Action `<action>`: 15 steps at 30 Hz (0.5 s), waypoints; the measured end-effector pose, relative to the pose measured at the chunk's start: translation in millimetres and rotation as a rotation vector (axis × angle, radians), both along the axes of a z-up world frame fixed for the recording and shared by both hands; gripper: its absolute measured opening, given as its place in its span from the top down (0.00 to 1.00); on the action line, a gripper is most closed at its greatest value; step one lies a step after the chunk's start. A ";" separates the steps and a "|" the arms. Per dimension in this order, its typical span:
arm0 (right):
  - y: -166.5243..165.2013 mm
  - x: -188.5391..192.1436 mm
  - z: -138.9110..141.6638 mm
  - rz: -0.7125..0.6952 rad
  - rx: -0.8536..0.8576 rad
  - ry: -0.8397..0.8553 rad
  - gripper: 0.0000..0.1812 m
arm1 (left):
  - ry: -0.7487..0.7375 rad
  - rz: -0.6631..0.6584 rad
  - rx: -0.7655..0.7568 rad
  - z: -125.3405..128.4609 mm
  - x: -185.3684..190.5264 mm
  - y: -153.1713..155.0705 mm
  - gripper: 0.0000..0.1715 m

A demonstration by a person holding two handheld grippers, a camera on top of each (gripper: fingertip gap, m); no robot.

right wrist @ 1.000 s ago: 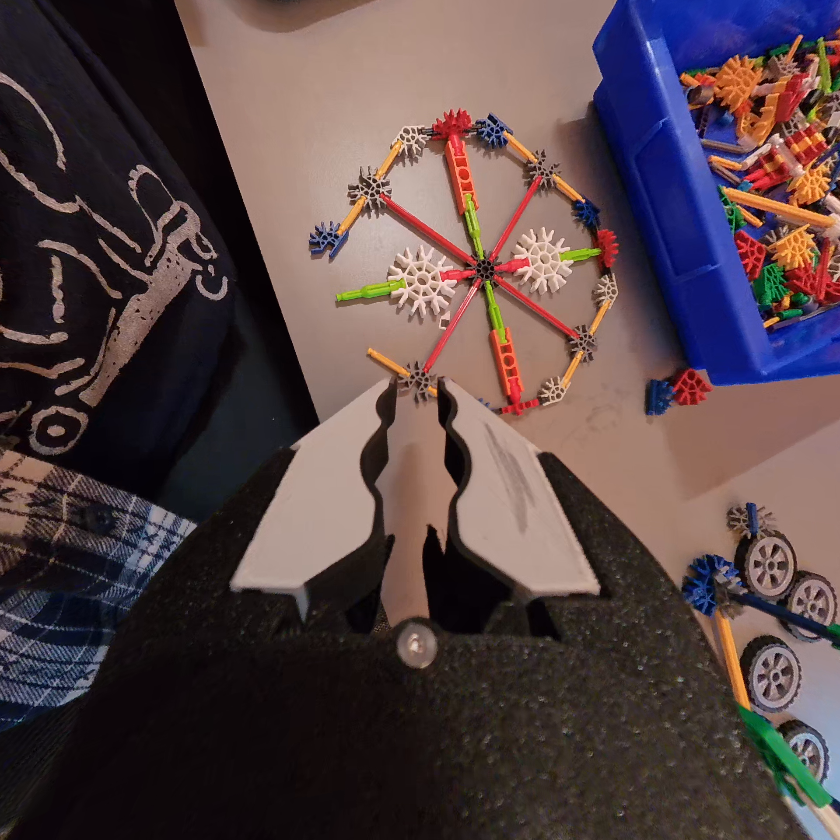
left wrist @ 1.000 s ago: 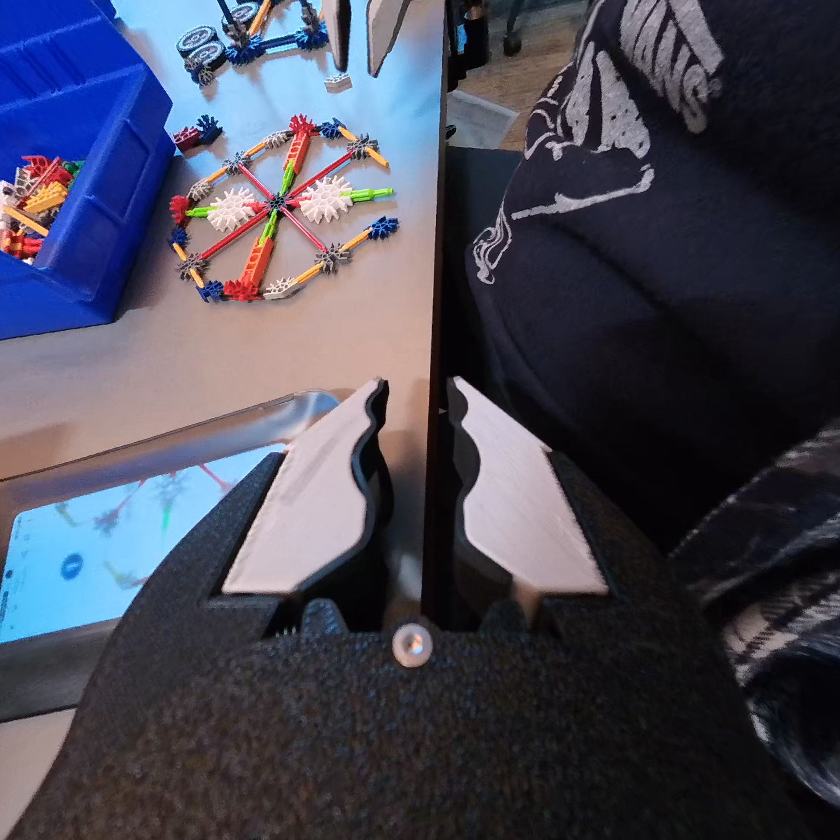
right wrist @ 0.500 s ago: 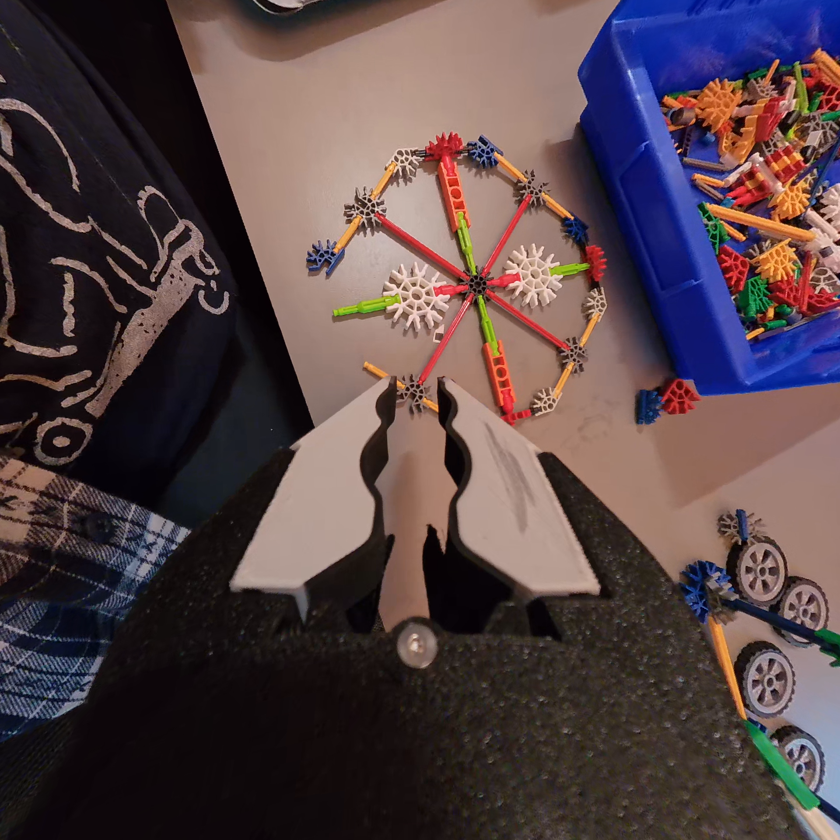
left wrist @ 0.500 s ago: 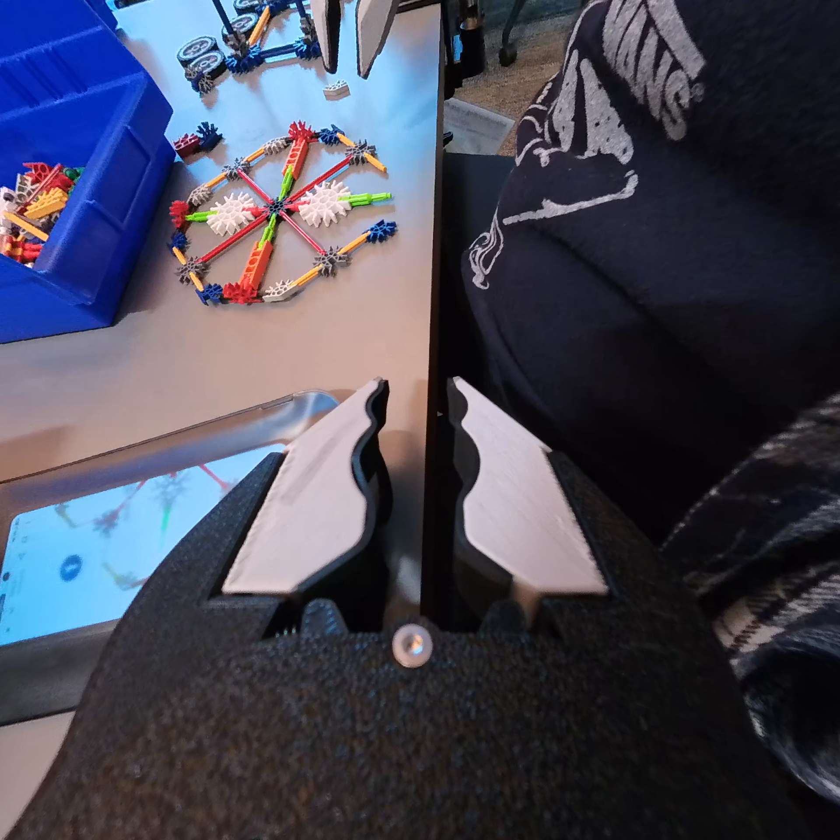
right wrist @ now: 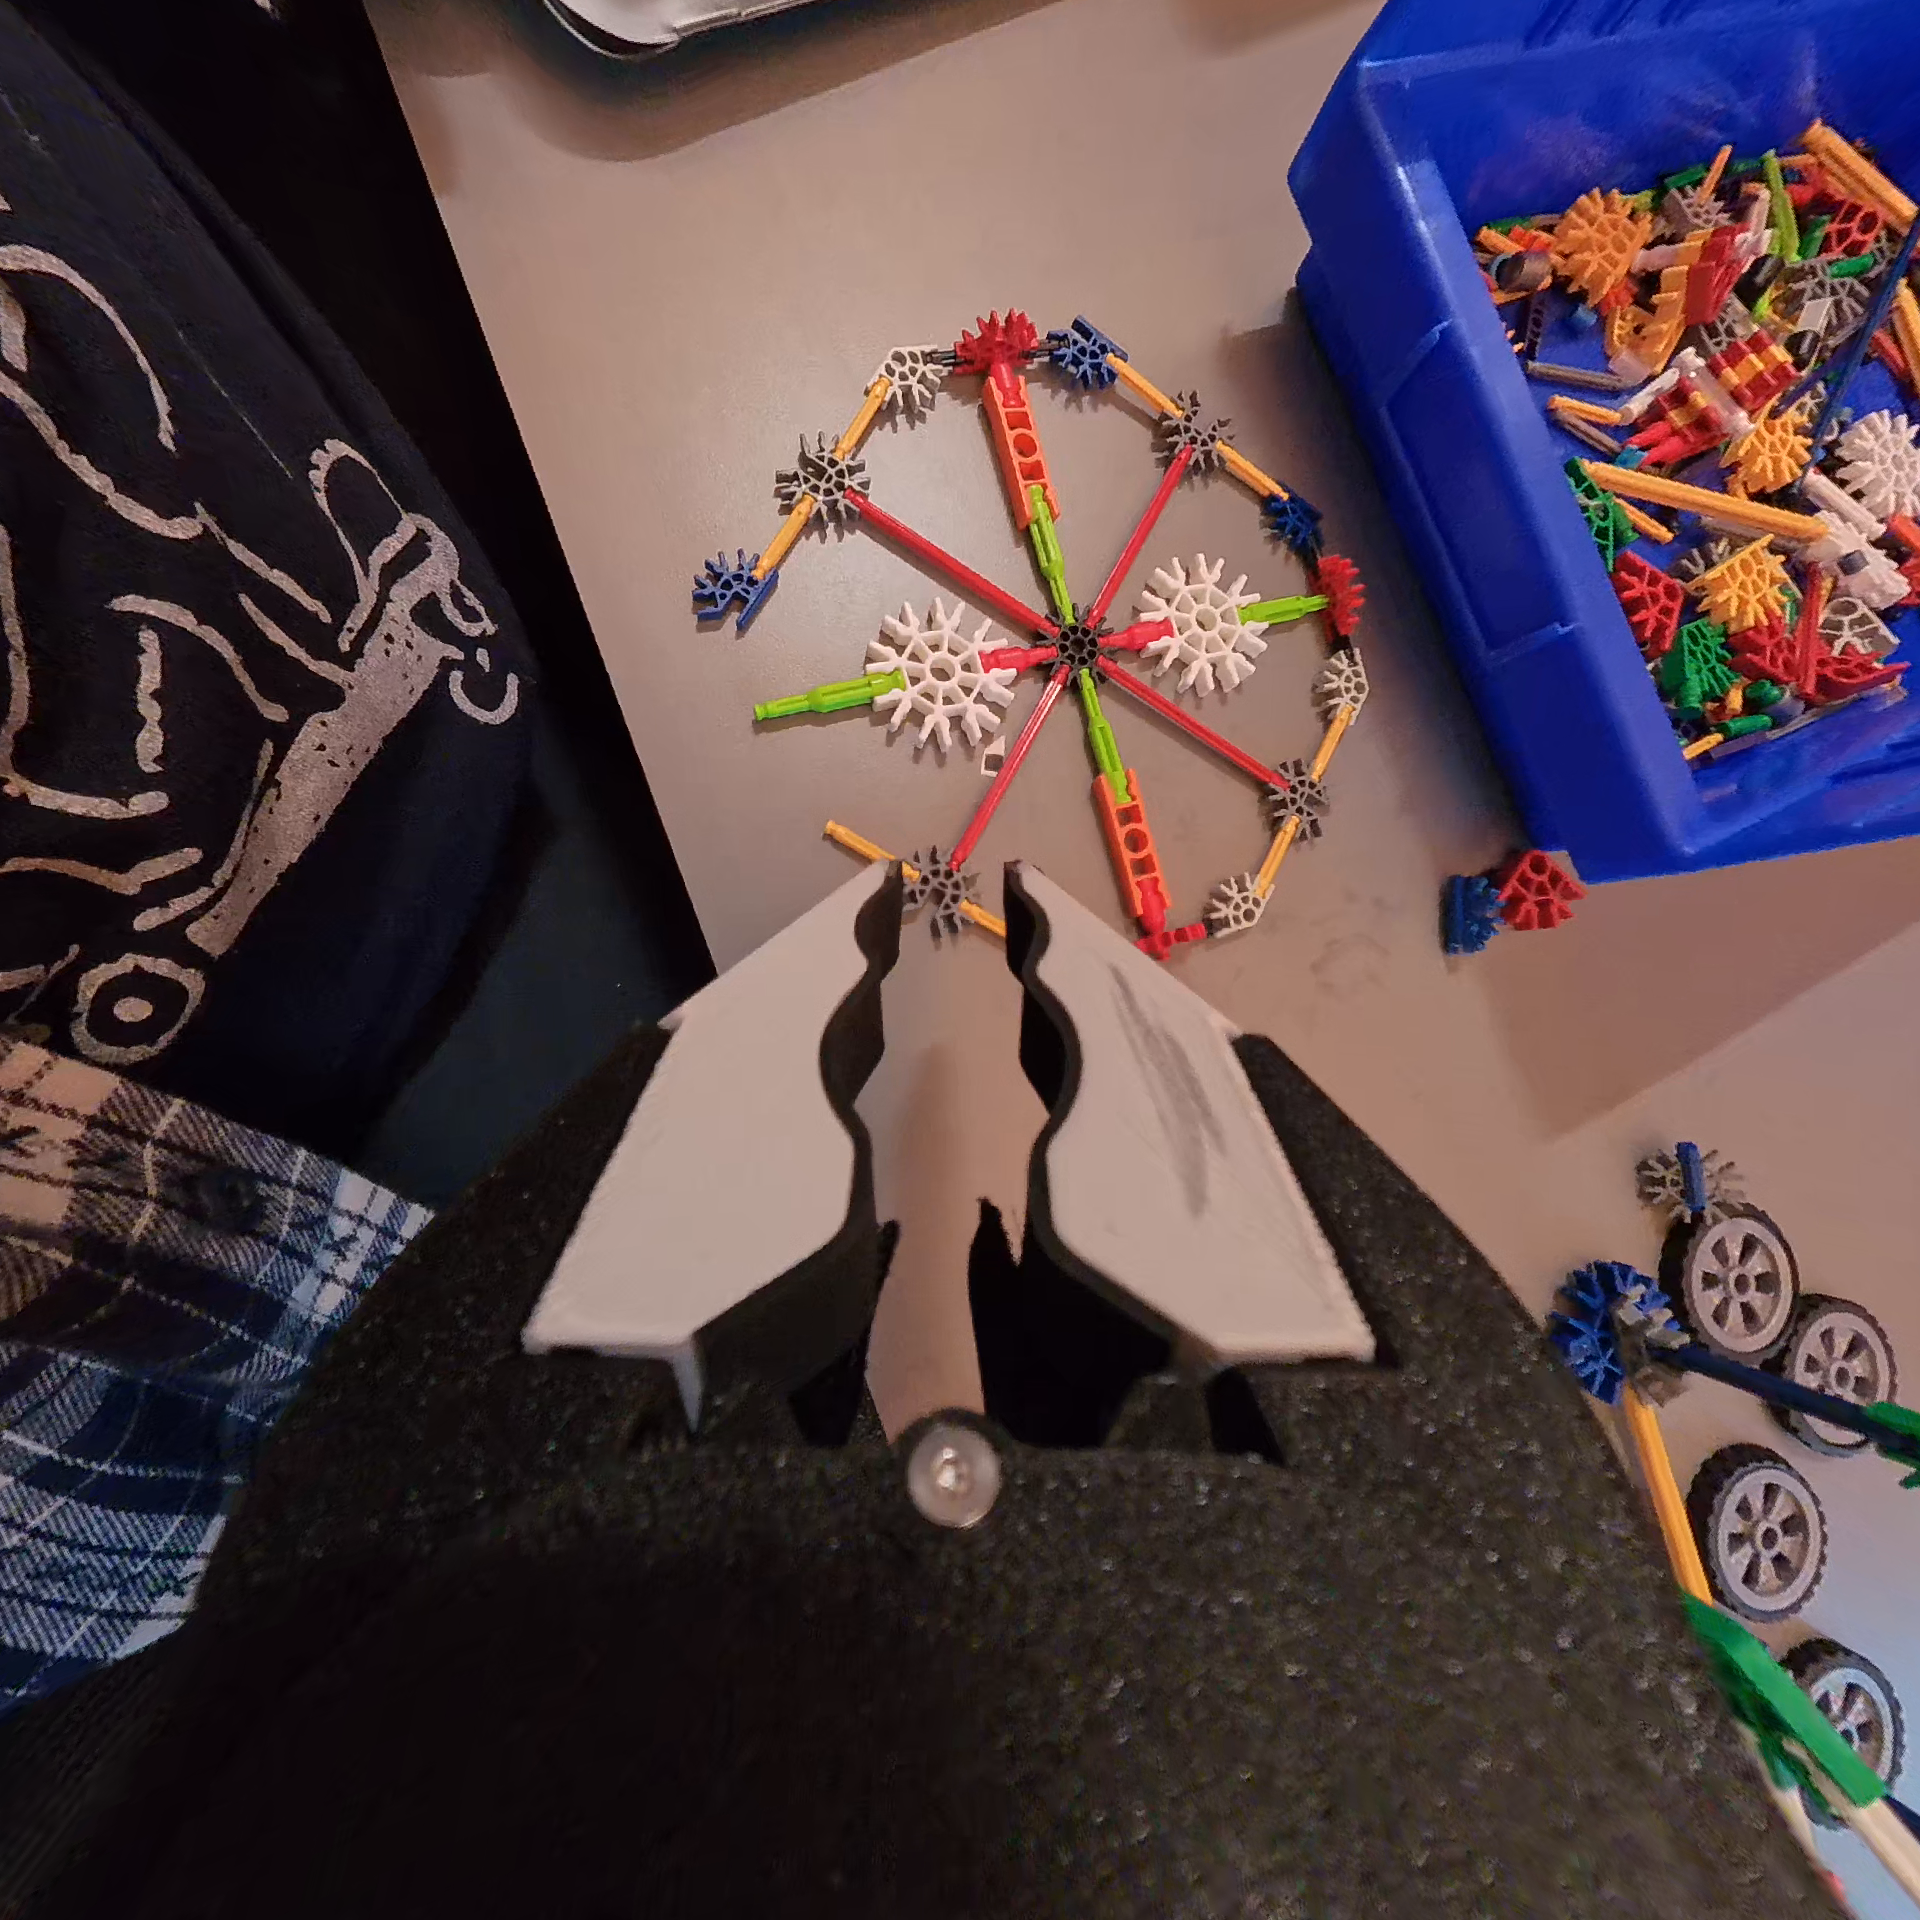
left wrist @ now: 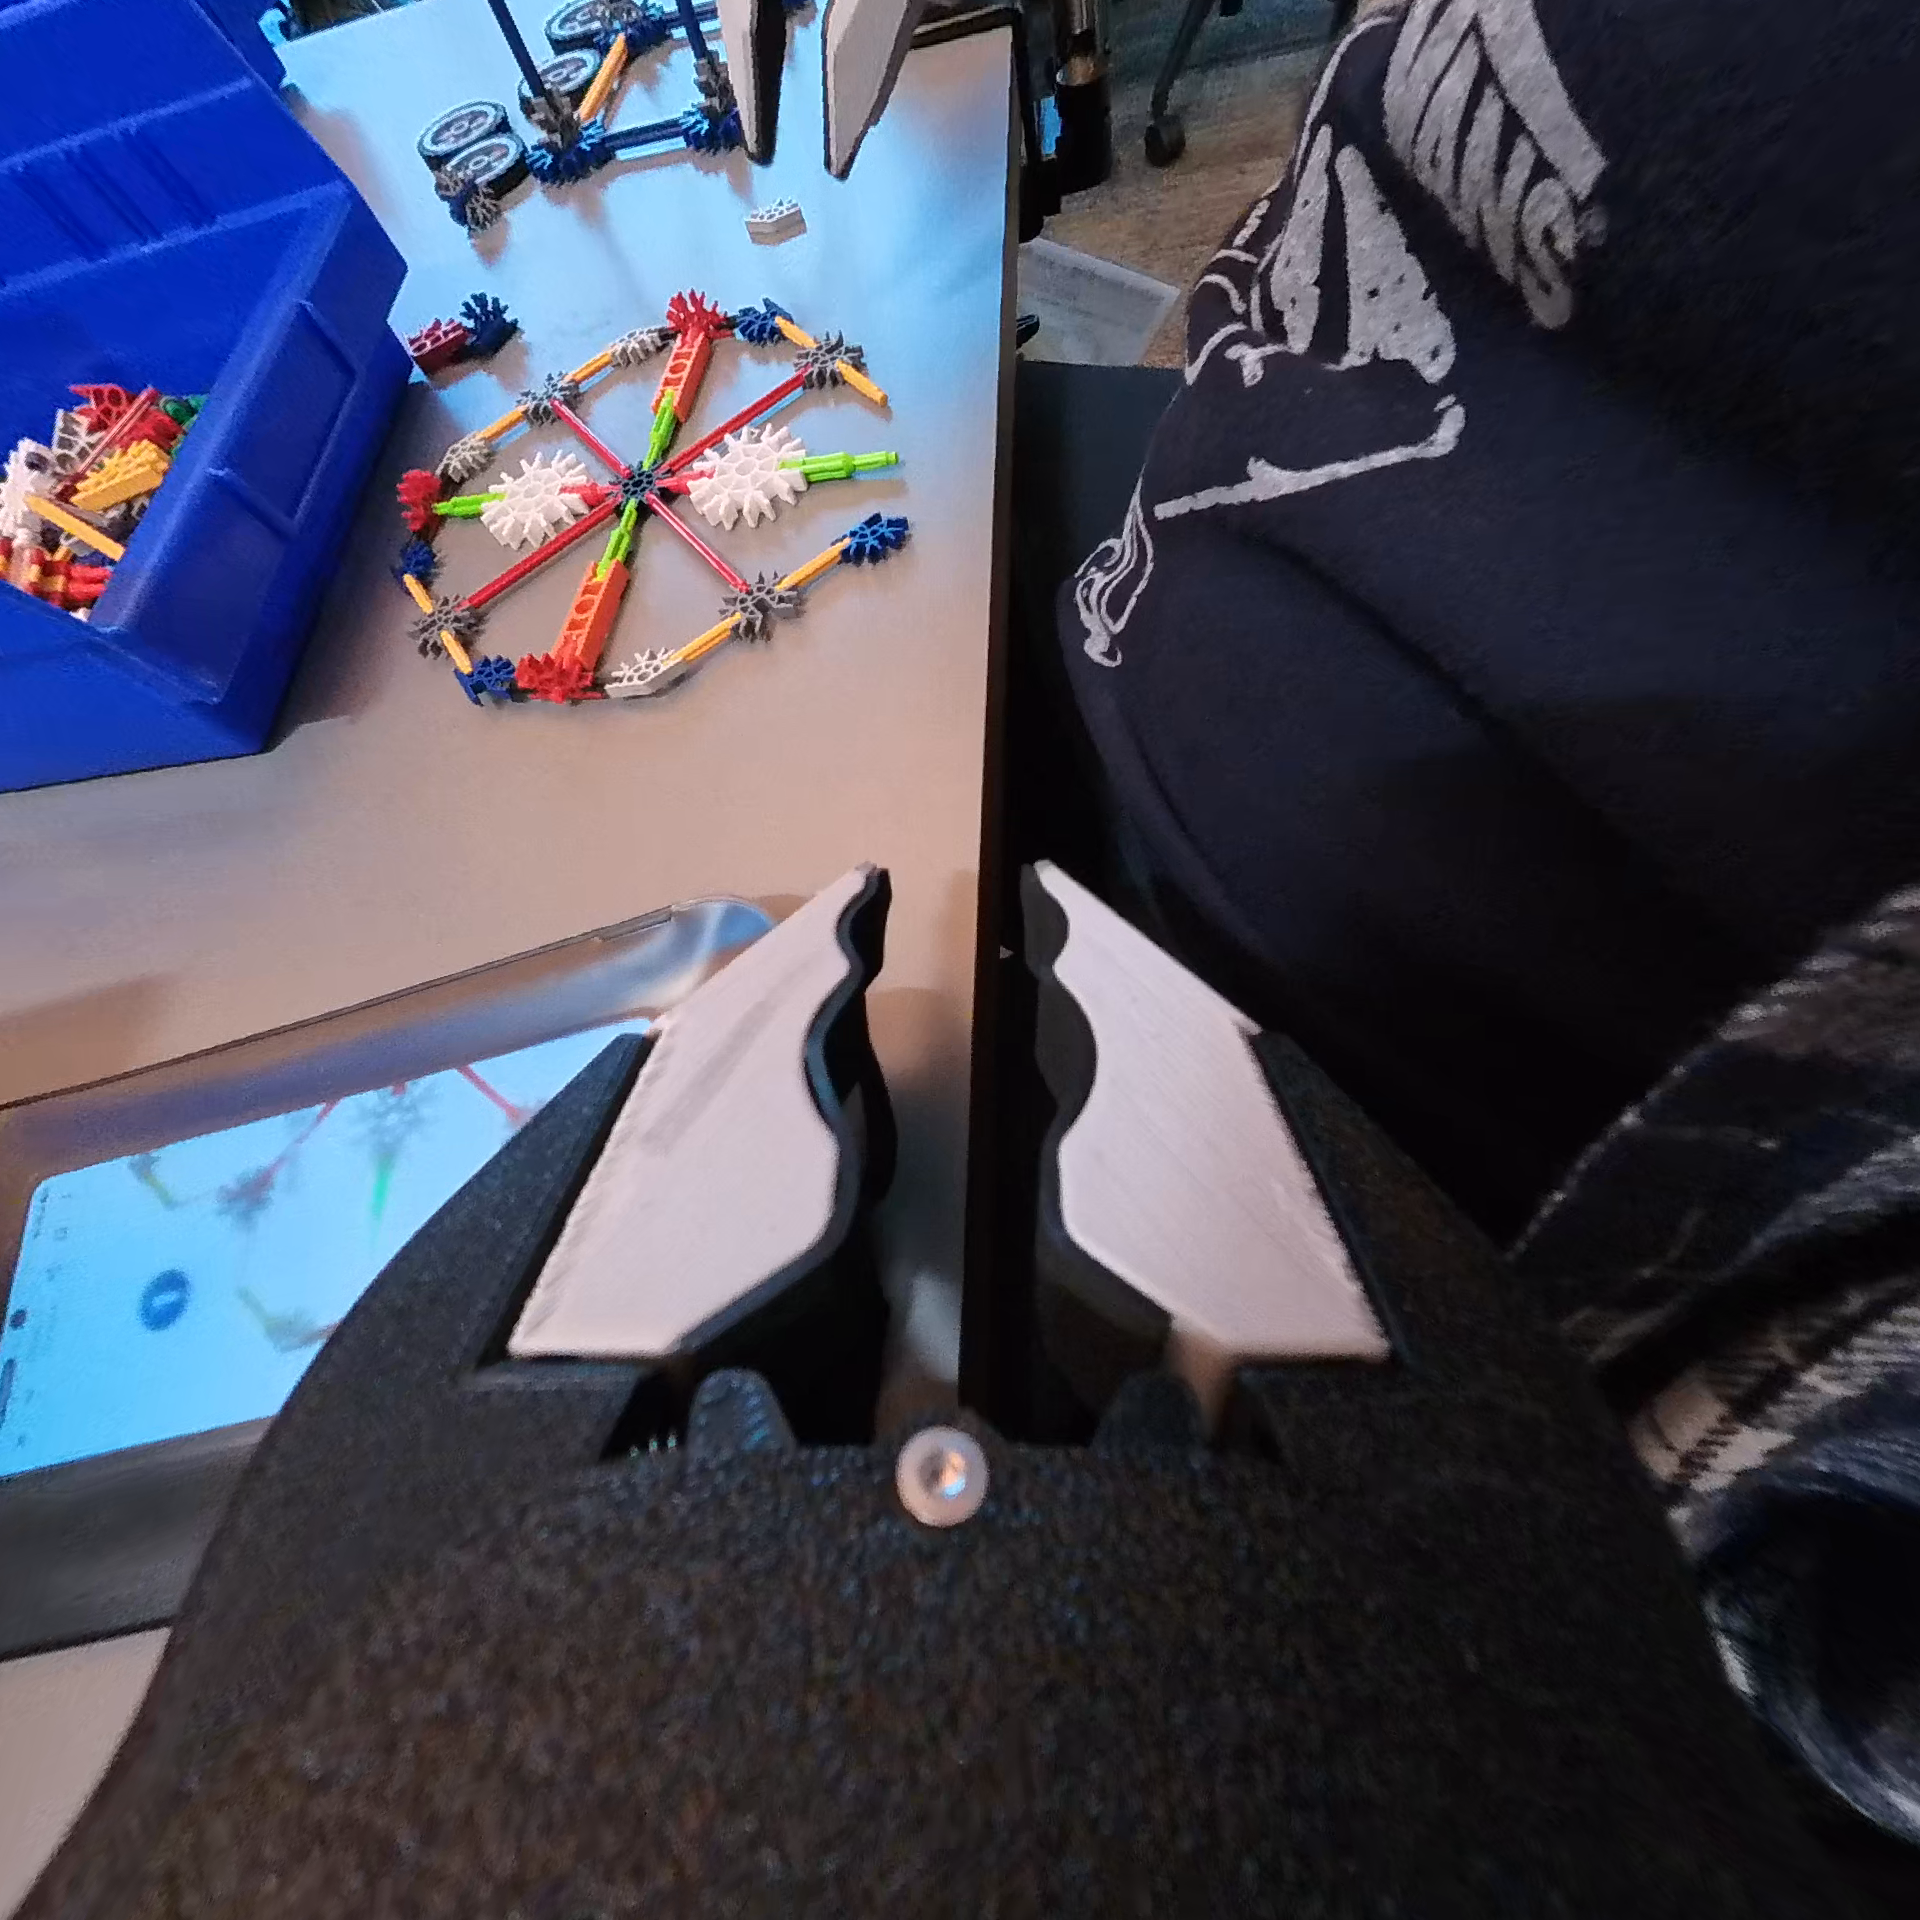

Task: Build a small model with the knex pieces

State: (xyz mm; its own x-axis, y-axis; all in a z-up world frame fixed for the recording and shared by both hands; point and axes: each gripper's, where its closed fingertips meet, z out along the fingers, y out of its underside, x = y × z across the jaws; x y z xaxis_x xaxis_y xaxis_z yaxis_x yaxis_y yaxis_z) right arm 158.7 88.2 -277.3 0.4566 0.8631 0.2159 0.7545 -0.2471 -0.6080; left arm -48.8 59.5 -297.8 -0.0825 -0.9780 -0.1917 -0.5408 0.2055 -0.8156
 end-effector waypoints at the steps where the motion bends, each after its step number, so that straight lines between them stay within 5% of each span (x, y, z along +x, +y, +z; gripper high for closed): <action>1: 0.0 0.8 0.2 -0.003 0.001 0.001 0.89 | -0.001 0.002 0.003 0.3 -0.1 0.2 0.86; 15: -11.7 -4.2 1.5 0.016 0.012 0.035 0.88 | -0.024 0.009 0.028 9.5 0.7 -2.3 0.86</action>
State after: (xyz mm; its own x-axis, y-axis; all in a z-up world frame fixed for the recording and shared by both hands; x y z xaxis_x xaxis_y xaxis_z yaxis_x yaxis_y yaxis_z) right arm 154.5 76.5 -275.8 0.4499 0.8679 0.2105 0.7367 -0.2274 -0.6369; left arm -48.1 57.3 -288.3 -0.0689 -0.9729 -0.2209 -0.5235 0.2238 -0.8221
